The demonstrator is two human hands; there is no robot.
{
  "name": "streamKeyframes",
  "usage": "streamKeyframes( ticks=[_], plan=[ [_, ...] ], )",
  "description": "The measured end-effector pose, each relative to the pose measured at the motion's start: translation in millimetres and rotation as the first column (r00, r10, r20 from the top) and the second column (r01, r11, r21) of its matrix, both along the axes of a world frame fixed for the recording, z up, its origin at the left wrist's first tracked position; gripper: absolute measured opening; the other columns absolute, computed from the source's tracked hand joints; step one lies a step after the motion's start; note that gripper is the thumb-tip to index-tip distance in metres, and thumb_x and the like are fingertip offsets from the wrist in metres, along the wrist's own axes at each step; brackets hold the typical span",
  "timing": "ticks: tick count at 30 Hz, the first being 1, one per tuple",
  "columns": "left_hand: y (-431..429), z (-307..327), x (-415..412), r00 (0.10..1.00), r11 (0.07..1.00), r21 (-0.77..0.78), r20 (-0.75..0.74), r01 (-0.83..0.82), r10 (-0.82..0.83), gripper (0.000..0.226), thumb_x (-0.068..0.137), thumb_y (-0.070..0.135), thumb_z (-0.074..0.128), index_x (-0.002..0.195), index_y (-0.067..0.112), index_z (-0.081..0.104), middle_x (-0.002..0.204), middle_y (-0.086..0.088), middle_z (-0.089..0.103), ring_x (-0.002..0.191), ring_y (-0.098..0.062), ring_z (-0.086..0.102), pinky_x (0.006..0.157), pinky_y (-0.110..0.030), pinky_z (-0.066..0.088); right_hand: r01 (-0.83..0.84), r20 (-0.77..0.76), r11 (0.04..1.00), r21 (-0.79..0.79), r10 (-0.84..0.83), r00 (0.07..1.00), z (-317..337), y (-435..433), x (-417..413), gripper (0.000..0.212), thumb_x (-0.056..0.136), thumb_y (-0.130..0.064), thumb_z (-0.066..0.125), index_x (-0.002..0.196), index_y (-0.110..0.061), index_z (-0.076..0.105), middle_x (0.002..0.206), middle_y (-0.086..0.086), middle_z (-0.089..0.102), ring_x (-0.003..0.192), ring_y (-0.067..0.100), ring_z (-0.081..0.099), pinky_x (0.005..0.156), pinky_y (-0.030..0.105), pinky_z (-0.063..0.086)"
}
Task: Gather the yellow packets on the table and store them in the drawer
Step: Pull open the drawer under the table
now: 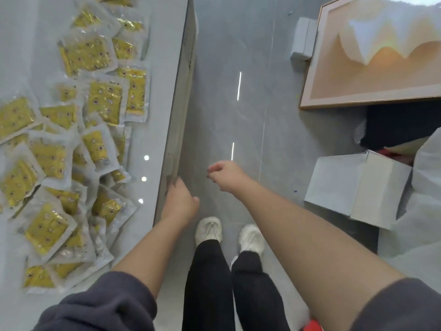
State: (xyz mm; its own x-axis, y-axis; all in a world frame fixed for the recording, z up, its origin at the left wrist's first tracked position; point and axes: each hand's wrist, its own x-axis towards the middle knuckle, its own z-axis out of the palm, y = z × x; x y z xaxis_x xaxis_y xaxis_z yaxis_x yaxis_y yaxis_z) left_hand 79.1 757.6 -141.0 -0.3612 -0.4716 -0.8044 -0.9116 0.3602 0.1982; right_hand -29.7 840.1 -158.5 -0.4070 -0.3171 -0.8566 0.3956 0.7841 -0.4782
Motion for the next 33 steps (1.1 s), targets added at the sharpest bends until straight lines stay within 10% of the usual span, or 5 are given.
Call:
streamKeyframes(
  ticks=[6, 9, 22, 28, 33],
  plan=[
    [-7, -31, 7, 0.998, 0.998, -0.030, -0.030, -0.053, 0.052, 0.063, 0.090, 0.008, 0.047, 0.148, 0.011, 0.023, 0.162, 0.003, -0.002, 0.140, -0.021, 0.034, 0.102, -0.034, 0.036, 0.002, 0.123, 0.998, -0.062, 0.005, 0.992, -37, -56, -10, 0.050, 0.095, -0.001, 0.039, 0.144, -0.009, 0.040, 0.143, 0.006, 0.050, 0.131, 0.023, 0.045, 0.066, 0.016, 0.036],
    [-2, -36, 11, 0.996, 0.994, -0.084, -0.060, -0.068, 0.063, 0.057, 0.084, 0.000, 0.044, 0.139, 0.013, 0.038, 0.161, 0.010, 0.000, 0.133, -0.015, 0.042, 0.088, -0.029, 0.039, 0.018, 0.154, 0.996, -0.086, -0.005, 0.988, -42, -73, -13, 0.046, 0.098, -0.006, 0.045, 0.144, -0.007, 0.041, 0.143, 0.009, 0.047, 0.132, 0.026, 0.042, 0.093, 0.027, 0.041],
    [47, -35, -8, 0.997, 0.994, -0.103, -0.073, -0.033, 0.025, 0.045, 0.079, -0.001, 0.050, 0.121, 0.017, 0.055, 0.159, 0.004, 0.004, 0.110, -0.026, 0.059, 0.072, -0.035, 0.049, -0.070, 0.198, 0.989, -0.127, 0.095, 0.976, -49, -39, -29, 0.047, 0.089, 0.003, 0.049, 0.136, -0.005, 0.051, 0.138, 0.009, 0.053, 0.129, 0.024, 0.045, 0.089, 0.029, 0.032],
    [91, -32, -14, 0.992, 0.995, -0.046, -0.086, 0.087, -0.091, 0.048, 0.089, 0.005, 0.045, 0.135, 0.020, 0.041, 0.160, 0.010, -0.004, 0.123, -0.022, 0.050, 0.090, -0.037, 0.044, -0.145, 0.209, 0.989, -0.036, 0.149, 0.967, -54, 10, -52, 0.047, 0.090, 0.001, 0.048, 0.135, -0.010, 0.053, 0.093, -0.012, 0.063, 0.104, 0.011, 0.053, 0.104, 0.036, 0.036],
    [111, -7, -4, 0.895, 0.996, -0.053, -0.437, 0.071, -0.087, 0.033, 0.089, 0.004, 0.052, 0.120, 0.013, 0.058, 0.127, -0.001, 0.055, 0.114, -0.018, 0.054, 0.095, -0.033, 0.045, -0.099, 0.226, 0.995, -0.015, 0.100, 0.969, -44, 34, -57, 0.028, 0.089, -0.015, 0.056, 0.117, -0.020, 0.058, 0.120, -0.003, 0.063, 0.113, 0.014, 0.056, 0.103, 0.044, 0.038]
  ],
)
